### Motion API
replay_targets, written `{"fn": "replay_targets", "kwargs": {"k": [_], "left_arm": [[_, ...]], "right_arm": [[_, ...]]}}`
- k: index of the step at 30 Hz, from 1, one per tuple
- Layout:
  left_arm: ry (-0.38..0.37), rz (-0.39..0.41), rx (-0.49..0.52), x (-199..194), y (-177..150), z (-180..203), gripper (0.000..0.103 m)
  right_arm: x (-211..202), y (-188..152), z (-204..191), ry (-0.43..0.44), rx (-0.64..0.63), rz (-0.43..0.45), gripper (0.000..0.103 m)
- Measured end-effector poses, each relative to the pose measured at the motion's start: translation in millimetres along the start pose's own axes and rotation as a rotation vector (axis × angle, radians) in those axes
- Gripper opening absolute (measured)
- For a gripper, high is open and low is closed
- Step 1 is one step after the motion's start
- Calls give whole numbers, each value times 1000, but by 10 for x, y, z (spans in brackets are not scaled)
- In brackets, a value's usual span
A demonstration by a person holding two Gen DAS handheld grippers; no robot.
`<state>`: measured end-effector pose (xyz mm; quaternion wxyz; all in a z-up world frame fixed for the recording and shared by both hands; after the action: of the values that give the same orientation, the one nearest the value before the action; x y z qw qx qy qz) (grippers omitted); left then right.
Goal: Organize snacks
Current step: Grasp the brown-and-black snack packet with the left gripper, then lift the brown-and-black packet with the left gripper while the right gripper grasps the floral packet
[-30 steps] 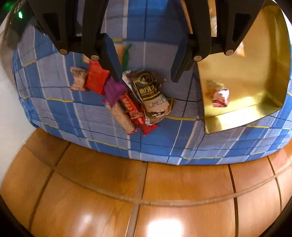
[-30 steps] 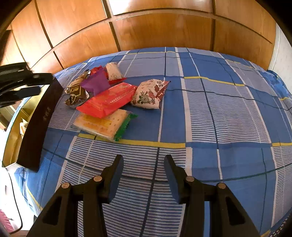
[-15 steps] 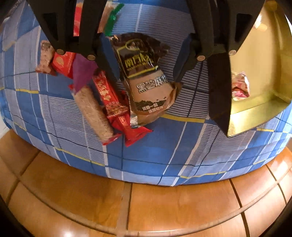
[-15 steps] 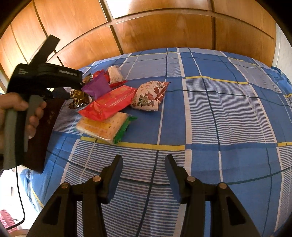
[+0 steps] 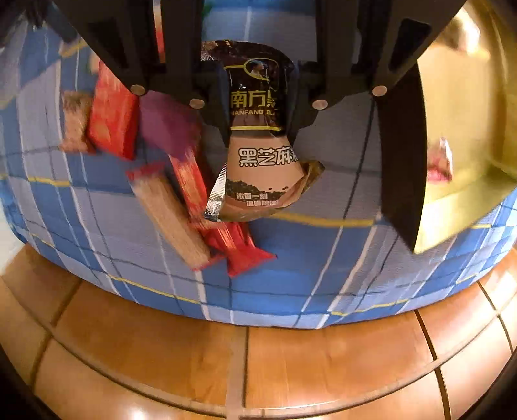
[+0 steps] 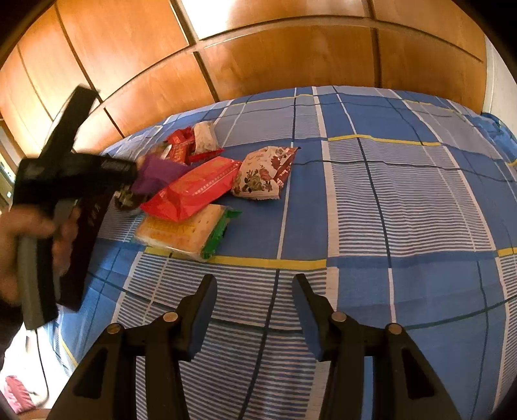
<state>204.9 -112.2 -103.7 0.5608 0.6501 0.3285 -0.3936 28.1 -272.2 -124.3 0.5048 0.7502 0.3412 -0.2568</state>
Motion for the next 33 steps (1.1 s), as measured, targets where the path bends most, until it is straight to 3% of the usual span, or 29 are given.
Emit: {"fn": "replay_targets", "kwargs": {"k": [12,20,26,33], "left_arm": [[-59,43,126,-524,-984,151,28],[-89,79,203,-719,-1419,155,29],[-95,101,199,-679,-1470,155,32],[-99,127,201,-683,-1492,146,32]], "right_arm": [[-102,-38,103,-46,46,6,48],[-179,-48,230,-91,77,-2,48],[-219,163,272,-61,121,0,48],[-113,629,154,-37,77,13,49]]}}
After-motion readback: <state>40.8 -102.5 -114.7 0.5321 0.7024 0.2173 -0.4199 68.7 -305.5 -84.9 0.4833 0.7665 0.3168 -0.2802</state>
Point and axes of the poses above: each gripper's, at about its wrist camera, not at the fingertips, and x roughly the way its jaws point, z to its right, y to its top, the point moved 3 cm from there along x, roughly the way its jaws point, and after that the axes turned 6 degrees about y, right-handed, at the moved point
